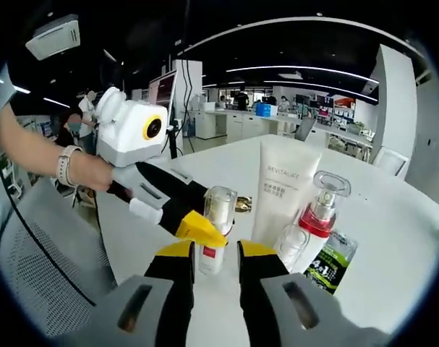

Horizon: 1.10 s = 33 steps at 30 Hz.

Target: Arrange the skincare products in the storage area until every visible bottle or jar stands upright without overlapping.

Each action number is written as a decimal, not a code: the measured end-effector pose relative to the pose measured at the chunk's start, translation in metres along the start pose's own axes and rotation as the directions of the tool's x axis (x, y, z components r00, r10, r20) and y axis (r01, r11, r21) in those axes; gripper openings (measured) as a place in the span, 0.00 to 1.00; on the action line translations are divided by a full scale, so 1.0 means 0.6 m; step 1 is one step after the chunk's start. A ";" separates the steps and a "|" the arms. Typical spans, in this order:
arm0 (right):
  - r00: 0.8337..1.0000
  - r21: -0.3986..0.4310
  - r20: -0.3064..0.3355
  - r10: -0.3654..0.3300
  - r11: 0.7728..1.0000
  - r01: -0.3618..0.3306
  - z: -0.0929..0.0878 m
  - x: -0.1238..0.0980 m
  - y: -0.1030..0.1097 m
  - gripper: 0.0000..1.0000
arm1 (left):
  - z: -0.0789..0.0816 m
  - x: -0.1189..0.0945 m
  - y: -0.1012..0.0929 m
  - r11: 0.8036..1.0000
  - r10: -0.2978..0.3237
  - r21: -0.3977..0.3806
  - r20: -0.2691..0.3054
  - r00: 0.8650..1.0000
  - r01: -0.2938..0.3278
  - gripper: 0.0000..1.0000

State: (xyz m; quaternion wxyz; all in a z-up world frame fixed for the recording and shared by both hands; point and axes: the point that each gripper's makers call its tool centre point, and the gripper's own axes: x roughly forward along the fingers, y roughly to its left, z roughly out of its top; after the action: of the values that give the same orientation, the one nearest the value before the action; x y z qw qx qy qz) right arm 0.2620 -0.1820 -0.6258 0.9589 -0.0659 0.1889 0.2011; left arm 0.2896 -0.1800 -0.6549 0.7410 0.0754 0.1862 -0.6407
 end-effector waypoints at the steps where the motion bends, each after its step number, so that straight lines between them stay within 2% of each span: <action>1: 1.000 0.000 0.006 -0.003 1.000 0.003 0.002 -0.001 -0.001 0.22 | -0.001 0.001 0.000 1.000 -0.001 0.004 0.000 1.000 0.001 0.16; 4: 0.997 0.017 0.074 -0.017 1.000 0.016 0.023 -0.006 -0.006 0.20 | -0.004 0.004 -0.006 1.000 -0.010 0.019 0.014 1.000 0.010 0.16; 7: 0.996 0.038 0.092 0.009 0.999 -0.012 0.026 -0.004 0.000 0.23 | -0.007 0.008 -0.014 0.999 -0.029 0.040 0.030 0.999 0.027 0.16; 11: 0.994 0.012 0.107 0.021 1.000 -0.022 0.032 -0.001 0.008 0.25 | -0.013 0.011 -0.030 0.997 -0.055 0.059 0.031 0.998 0.053 0.16; 14: 0.997 0.014 0.077 0.025 1.000 -0.026 0.023 0.005 0.009 0.25 | -0.014 0.013 -0.040 0.994 -0.078 0.084 0.032 0.996 0.075 0.16; 23: 0.997 0.038 0.067 0.039 0.998 -0.042 0.016 0.011 0.012 0.24 | -0.013 0.017 -0.063 0.982 -0.142 0.133 0.054 0.988 0.134 0.16; 33: 0.999 0.010 0.037 0.037 0.999 -0.037 0.006 0.015 0.013 0.22 | -0.018 0.022 -0.065 0.978 -0.157 0.145 0.053 0.986 0.148 0.17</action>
State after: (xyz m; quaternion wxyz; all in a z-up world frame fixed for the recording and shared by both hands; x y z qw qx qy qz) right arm 0.2677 -0.1711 -0.6266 0.9587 -0.0535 0.1735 0.2191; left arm 0.2508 -0.1949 -0.6647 0.6881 0.0925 0.1217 -0.7093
